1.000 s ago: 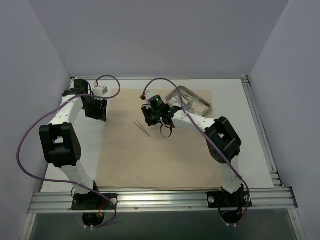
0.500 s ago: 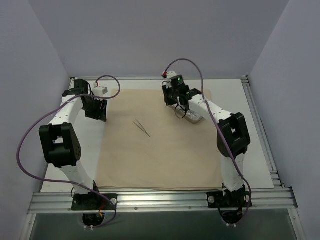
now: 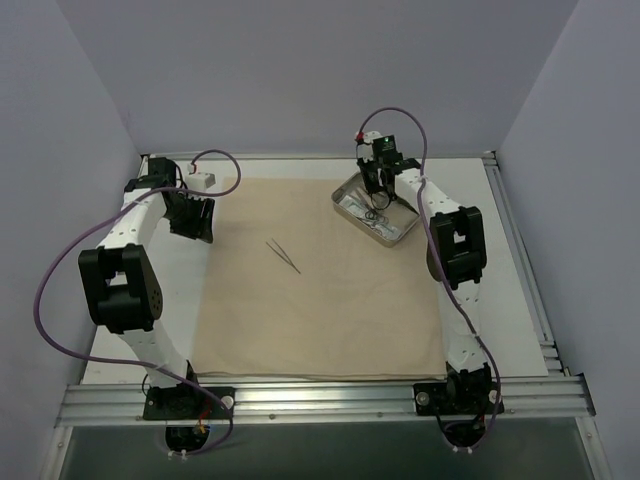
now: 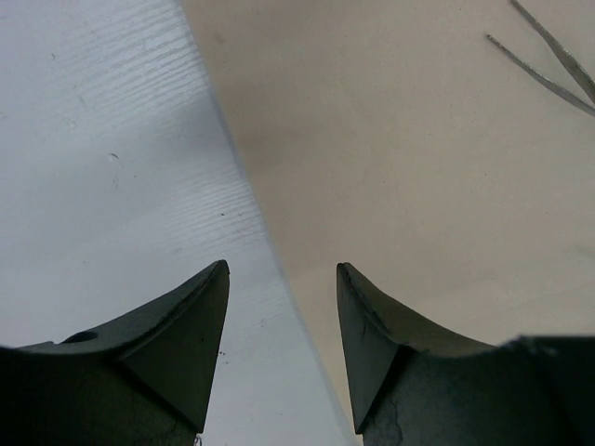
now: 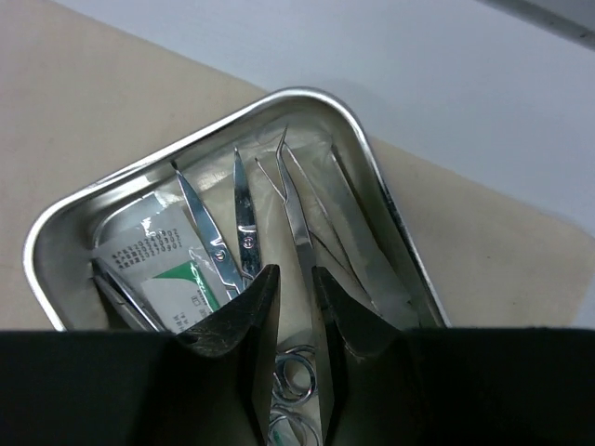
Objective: Open and lay out the surgical kit
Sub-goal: Pick up the medical item from the container.
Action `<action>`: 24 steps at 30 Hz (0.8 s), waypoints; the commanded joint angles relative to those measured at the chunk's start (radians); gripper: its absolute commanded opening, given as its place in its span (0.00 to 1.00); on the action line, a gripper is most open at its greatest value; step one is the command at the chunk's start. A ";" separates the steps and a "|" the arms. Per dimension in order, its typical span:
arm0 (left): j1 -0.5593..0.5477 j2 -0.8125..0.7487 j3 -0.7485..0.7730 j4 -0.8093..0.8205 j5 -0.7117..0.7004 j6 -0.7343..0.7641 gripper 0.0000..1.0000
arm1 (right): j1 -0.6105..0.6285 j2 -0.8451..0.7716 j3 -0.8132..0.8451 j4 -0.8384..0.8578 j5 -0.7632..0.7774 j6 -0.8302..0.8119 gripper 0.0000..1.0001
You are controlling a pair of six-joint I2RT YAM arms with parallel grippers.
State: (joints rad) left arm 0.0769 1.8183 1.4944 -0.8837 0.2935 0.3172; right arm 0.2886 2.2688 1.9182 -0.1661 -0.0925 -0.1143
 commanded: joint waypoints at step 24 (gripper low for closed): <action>0.004 0.062 0.106 -0.029 -0.002 -0.010 0.59 | -0.048 0.141 0.079 -0.075 -0.050 -0.100 0.21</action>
State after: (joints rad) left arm 0.0769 1.8908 1.5570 -0.9020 0.2886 0.3164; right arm 0.2535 2.3863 1.9671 -0.2188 -0.1078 -0.2031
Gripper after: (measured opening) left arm 0.589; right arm 0.211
